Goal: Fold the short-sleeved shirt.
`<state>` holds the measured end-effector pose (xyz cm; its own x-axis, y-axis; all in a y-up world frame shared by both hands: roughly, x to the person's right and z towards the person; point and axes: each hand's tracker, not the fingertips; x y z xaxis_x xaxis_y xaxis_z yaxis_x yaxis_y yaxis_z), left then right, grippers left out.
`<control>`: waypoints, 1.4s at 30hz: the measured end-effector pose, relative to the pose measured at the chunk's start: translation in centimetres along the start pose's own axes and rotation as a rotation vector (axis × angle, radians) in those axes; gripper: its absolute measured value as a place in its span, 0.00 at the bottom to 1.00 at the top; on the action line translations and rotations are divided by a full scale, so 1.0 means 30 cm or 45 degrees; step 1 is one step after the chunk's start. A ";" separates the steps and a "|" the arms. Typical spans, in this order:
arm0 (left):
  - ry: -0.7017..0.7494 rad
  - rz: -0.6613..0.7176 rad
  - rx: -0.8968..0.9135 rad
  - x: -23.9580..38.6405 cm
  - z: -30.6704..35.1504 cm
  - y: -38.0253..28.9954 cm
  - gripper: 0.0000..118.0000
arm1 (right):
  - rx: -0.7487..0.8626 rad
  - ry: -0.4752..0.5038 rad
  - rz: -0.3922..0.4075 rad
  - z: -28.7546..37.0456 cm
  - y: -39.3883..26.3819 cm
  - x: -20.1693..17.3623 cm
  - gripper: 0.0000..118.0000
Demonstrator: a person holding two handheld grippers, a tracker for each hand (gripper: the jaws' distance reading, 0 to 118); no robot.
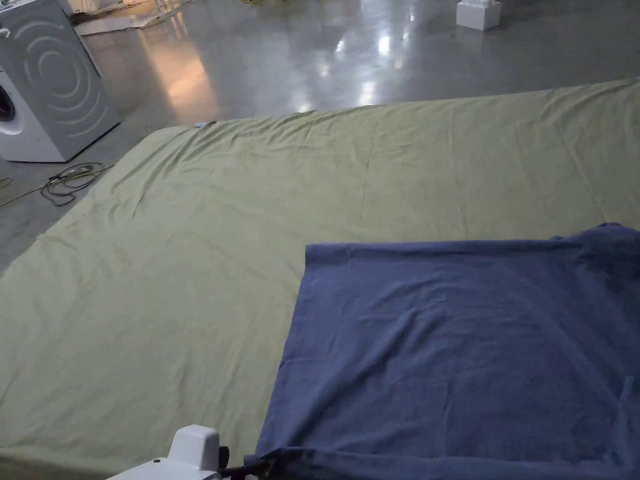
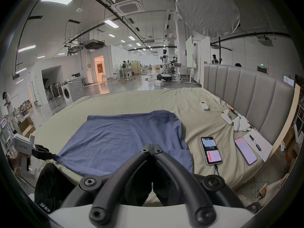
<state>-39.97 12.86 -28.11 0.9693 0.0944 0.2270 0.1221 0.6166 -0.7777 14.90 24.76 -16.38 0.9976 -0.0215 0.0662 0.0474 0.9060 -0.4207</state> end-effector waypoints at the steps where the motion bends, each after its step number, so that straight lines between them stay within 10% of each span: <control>1: 0.001 -0.011 -0.020 -0.001 -0.013 0.002 0.62 | -0.003 -0.007 0.001 0.003 -0.007 0.003 0.00; 4: 0.016 -0.039 -0.023 0.003 -0.039 0.012 0.56 | -0.025 -0.029 -0.010 0.003 -0.026 0.021 0.00; 9: -0.028 -0.030 -0.040 0.040 -0.071 0.032 0.14 | -0.061 -0.064 -0.021 0.016 -0.055 0.044 0.00; 18: 0.005 -0.079 -0.149 0.076 -0.127 0.070 0.07 | -0.295 -0.090 -0.022 -0.089 -0.107 0.159 0.02; 21: 0.017 -0.085 -0.151 0.092 -0.118 0.071 0.07 | -0.414 -0.094 -0.029 -0.198 -0.154 0.202 0.65; 22: 0.019 -0.085 -0.152 0.105 -0.107 0.074 0.07 | -0.472 -0.099 -0.032 -0.236 -0.167 0.217 0.69; 29: 0.046 -0.120 -0.158 0.146 -0.091 0.081 0.07 | -0.751 -0.060 -0.092 -0.411 -0.237 0.307 0.57; 32: 0.077 -0.154 -0.147 0.153 -0.091 0.073 0.07 | -0.749 0.014 -0.135 -0.397 -0.241 0.298 0.16; 34: 0.089 -0.166 -0.144 0.157 -0.090 0.071 0.07 | -0.749 0.019 -0.121 -0.384 -0.244 0.286 0.07; 42: 0.022 0.038 0.027 0.082 0.018 0.167 0.07 | -0.542 0.007 -0.148 -0.317 -0.159 0.298 0.04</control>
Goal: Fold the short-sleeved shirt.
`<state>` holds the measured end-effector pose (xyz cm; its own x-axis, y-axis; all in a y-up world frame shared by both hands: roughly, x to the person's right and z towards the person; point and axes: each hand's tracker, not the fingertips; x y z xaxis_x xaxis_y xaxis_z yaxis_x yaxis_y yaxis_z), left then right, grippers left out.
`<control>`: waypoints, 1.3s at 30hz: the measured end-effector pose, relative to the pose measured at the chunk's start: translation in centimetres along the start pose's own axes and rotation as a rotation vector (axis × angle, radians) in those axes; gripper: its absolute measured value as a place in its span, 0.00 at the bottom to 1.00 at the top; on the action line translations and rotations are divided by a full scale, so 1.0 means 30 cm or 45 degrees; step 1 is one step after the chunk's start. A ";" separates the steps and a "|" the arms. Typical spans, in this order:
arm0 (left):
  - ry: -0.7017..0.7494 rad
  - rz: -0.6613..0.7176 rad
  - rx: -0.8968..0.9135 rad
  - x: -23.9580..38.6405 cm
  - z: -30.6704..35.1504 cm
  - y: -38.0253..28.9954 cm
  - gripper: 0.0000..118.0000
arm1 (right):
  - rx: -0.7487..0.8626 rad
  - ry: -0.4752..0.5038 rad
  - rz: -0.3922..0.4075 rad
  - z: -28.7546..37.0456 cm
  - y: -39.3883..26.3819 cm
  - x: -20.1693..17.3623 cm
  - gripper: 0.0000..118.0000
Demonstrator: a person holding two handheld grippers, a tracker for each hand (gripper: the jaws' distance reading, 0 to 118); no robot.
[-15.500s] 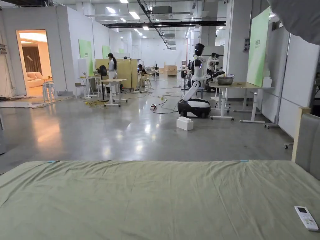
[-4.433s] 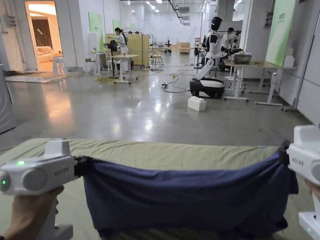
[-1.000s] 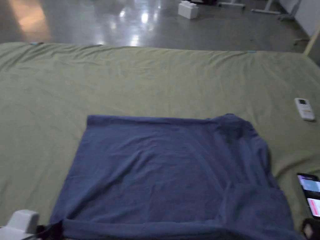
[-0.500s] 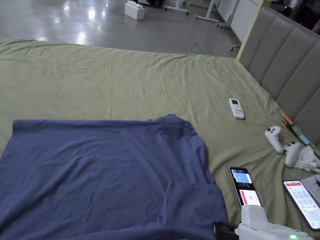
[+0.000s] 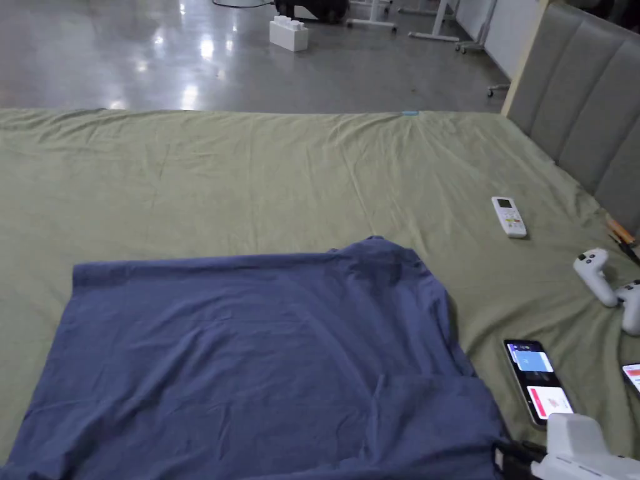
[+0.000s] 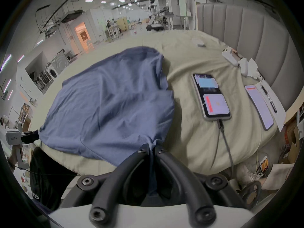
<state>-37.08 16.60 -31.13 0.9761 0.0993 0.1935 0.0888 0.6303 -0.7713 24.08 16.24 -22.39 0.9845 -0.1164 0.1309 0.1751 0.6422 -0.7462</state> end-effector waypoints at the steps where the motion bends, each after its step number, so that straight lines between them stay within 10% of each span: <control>1: -0.014 0.009 0.027 -0.005 0.009 0.026 0.07 | 0.021 0.001 0.005 0.008 0.018 -0.001 0.04; 20: 0.045 0.110 -0.018 -0.080 -0.562 0.511 0.07 | -0.032 -0.038 -0.062 -0.589 0.539 -0.028 0.04; 22: 0.065 0.132 -0.012 -0.090 -0.580 0.495 0.23 | -0.050 -0.042 -0.034 -0.620 0.532 -0.019 0.08; 24: 0.111 0.135 0.000 -0.109 -0.569 0.476 0.68 | -0.084 -0.086 0.019 -0.619 0.523 -0.010 0.47; 26: 0.085 0.140 0.134 -0.120 -0.489 0.468 0.76 | -0.023 -0.113 0.038 -0.556 0.518 -0.002 0.66; 39: 0.139 -0.184 0.910 0.225 0.469 0.268 0.75 | 0.738 -0.026 0.139 0.263 0.281 -0.219 0.65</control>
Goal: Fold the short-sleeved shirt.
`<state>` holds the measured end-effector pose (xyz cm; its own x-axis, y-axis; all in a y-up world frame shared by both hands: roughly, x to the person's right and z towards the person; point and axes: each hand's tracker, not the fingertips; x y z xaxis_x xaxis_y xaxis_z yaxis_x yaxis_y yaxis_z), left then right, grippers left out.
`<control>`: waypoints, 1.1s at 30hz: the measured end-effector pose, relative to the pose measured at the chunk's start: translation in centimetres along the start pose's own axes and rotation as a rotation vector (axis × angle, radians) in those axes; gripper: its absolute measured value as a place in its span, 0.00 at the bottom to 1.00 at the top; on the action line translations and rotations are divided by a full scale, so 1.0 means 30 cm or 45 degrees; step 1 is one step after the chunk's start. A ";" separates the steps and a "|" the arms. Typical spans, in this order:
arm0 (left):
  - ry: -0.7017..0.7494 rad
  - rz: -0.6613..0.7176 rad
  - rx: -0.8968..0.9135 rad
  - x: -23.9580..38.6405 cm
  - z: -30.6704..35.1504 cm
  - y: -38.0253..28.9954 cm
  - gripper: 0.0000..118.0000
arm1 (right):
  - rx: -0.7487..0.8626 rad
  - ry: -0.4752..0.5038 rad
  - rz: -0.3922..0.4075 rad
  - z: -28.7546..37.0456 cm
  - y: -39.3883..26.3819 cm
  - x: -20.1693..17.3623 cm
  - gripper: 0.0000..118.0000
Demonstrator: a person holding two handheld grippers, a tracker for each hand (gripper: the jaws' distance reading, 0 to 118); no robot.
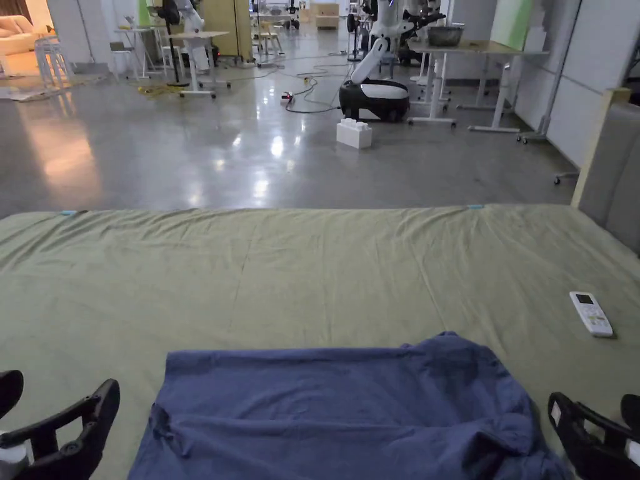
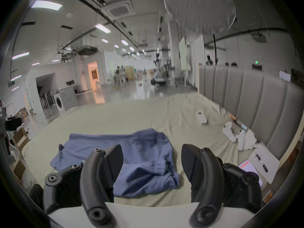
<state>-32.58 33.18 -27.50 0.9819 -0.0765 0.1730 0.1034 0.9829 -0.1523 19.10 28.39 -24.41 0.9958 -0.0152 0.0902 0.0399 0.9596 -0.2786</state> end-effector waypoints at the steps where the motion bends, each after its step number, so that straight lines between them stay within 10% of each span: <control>1: -0.007 -0.016 0.027 0.027 0.041 0.008 0.73 | 0.031 0.009 0.021 0.045 0.004 -0.023 0.65; 5: -0.003 -0.021 0.065 0.091 0.175 0.000 0.45 | 0.101 0.053 0.045 0.185 -0.003 -0.107 0.53; 7: -0.008 -0.005 0.067 0.115 0.218 -0.004 0.15 | 0.091 0.131 -0.031 0.225 -0.016 -0.123 0.29; 10: -0.073 0.036 0.065 0.129 0.267 -0.015 0.01 | 0.078 0.168 -0.069 0.265 -0.022 -0.137 0.02; 30: -0.050 0.441 -0.519 -0.064 -0.295 -0.374 0.01 | -0.115 0.182 -0.073 0.176 -0.134 -0.142 0.00; 33: -0.032 0.513 -0.719 -0.109 -0.469 -0.501 0.47 | -0.172 0.150 -0.095 0.158 -0.168 -0.107 0.00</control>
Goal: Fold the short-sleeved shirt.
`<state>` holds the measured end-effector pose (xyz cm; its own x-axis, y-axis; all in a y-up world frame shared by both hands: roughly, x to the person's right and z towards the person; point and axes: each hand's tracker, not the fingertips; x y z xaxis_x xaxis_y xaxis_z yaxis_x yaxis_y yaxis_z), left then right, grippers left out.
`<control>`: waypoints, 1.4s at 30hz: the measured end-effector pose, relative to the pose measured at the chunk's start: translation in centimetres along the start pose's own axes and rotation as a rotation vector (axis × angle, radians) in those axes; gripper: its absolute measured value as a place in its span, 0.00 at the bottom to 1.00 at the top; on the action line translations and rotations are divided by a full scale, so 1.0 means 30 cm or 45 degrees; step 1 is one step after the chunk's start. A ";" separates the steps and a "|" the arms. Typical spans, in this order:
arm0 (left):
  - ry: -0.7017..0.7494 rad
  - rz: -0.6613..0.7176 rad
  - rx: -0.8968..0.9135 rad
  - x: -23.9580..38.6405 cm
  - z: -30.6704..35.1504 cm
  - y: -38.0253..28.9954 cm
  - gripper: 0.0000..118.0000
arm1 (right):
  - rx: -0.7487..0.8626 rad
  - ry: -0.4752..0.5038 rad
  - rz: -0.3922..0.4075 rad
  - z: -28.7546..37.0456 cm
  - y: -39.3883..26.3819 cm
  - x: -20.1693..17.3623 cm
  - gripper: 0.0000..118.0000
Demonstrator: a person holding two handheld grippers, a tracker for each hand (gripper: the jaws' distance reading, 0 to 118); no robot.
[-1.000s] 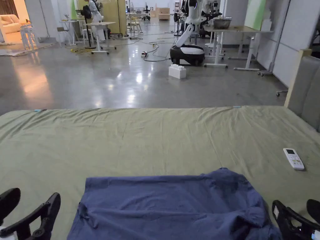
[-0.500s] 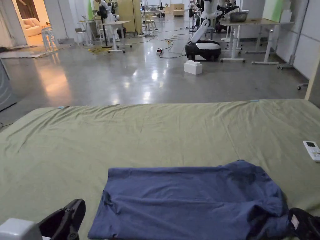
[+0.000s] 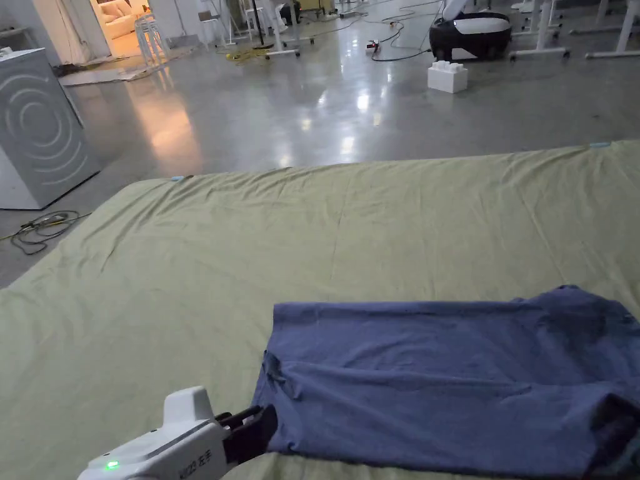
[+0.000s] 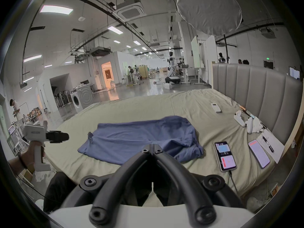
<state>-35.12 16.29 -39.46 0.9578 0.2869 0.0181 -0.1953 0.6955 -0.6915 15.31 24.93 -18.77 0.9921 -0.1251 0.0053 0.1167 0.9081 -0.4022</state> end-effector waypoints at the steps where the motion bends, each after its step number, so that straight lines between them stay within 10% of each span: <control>1: 0.026 -0.012 -0.045 -0.009 -0.050 0.001 0.54 | -0.018 -0.009 -0.006 -0.004 -0.008 0.013 0.00; 8: 0.149 0.187 -0.149 -0.062 -0.249 0.011 0.52 | -0.163 -0.067 0.015 -0.032 -0.072 0.086 0.00; 11: 0.178 0.084 -0.190 -0.019 -0.278 -0.009 0.06 | -0.202 -0.077 0.012 -0.046 -0.094 0.103 0.00; 22: 0.232 -0.005 -0.274 0.002 -0.339 0.013 0.06 | -0.307 -0.105 -0.199 -0.329 -0.053 0.225 0.03; 26: 0.221 -0.028 -0.287 0.004 -0.341 0.015 0.06 | -0.398 -0.222 -0.335 -0.564 -0.068 0.362 0.80; 32: 0.216 -0.067 -0.292 0.052 -0.309 0.009 0.06 | -0.515 -0.369 -0.456 -0.790 -0.140 0.503 0.69; 37: 0.228 -0.101 -0.271 0.077 -0.287 0.005 0.06 | -0.495 -0.315 -0.264 -0.768 -0.138 0.422 0.11; 42: 0.158 -0.124 -0.097 0.074 -0.124 0.043 0.05 | -0.403 -0.342 -0.266 -0.664 -0.065 0.401 0.07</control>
<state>-32.47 15.37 -42.98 0.9910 0.1336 0.0019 -0.0879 0.6627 -0.7437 26.11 13.70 -36.15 0.9303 -0.1467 0.3363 0.3373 0.7027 -0.6265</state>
